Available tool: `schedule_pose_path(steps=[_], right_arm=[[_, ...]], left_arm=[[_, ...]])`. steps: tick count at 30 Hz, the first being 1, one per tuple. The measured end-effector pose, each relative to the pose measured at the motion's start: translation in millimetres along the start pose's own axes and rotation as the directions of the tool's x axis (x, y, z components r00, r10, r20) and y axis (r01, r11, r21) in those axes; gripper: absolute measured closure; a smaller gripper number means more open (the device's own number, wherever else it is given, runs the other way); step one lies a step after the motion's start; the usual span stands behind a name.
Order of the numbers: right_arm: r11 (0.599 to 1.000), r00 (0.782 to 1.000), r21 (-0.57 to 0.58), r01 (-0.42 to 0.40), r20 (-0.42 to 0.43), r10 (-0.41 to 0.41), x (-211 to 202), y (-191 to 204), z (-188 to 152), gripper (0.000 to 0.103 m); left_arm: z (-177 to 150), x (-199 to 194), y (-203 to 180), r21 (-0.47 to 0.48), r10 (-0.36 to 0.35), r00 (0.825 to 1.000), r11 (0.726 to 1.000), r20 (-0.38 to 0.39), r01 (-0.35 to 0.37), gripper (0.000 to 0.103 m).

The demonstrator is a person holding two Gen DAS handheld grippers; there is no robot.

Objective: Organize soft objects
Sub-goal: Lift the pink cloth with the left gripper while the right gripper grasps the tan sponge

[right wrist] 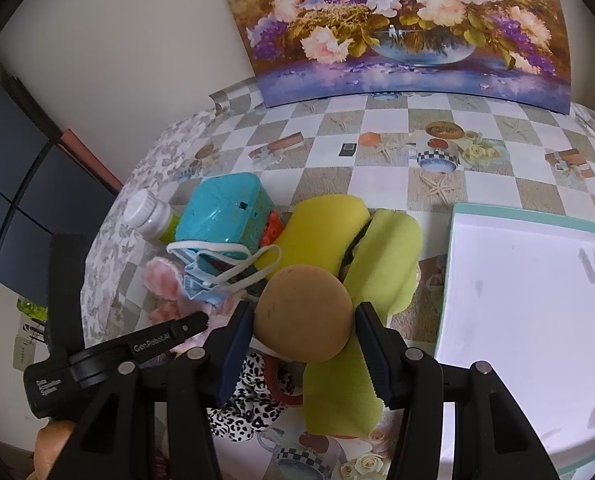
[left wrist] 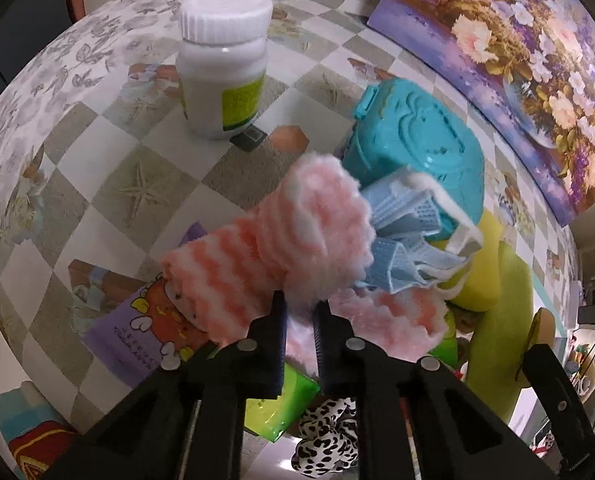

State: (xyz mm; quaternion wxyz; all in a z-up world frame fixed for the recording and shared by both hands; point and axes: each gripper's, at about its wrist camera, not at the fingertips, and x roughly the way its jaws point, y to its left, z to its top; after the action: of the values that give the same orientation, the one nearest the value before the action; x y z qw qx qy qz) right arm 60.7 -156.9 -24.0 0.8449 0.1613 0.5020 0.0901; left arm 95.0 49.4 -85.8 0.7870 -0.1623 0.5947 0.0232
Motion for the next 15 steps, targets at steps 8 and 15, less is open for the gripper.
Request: schedule_pose_path(steps=[8,15], right_arm=[[0.994,0.994,0.034,-0.102,0.050,0.101,-19,-4,4,0.047],[0.994,0.994,0.031,-0.109,0.030,0.108,-14,-2,5,0.046]], left_arm=[[3,-27,1,-0.011,-0.042,0.992,0.999,0.122,0.043,0.094],[0,-59,-2,0.011,-0.078,0.968,0.997,0.238,0.078,0.094]])
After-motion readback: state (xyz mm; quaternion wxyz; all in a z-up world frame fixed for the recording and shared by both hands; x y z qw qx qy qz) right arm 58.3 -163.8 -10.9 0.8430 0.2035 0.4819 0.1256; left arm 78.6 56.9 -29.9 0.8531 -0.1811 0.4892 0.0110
